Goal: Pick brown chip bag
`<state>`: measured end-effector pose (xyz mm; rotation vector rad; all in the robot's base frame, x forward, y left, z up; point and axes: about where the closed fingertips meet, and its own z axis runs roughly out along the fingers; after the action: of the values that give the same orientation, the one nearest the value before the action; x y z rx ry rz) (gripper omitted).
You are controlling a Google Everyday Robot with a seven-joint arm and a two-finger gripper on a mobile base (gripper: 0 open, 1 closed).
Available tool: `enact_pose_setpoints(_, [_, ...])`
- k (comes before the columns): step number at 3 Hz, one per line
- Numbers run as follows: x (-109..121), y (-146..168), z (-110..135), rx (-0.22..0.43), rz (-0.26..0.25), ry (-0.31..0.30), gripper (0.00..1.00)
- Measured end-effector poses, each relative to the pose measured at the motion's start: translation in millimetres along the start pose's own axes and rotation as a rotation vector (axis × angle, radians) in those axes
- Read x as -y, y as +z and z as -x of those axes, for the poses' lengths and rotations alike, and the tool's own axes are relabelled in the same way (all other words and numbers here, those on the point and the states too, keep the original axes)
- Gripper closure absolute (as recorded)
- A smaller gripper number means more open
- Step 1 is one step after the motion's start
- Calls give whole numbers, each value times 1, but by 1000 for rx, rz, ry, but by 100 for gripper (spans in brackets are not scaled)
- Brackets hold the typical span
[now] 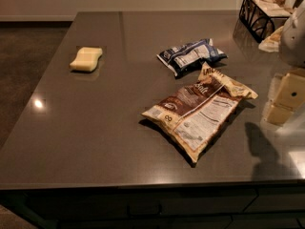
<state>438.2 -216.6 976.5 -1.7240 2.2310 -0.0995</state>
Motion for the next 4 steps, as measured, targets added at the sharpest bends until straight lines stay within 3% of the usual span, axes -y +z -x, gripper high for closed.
enact_pose_setpoints(2, [6,9,6,-14,4,28,0])
enact_pose_setpoints(4, [11,42,25,-3,63,-137,0])
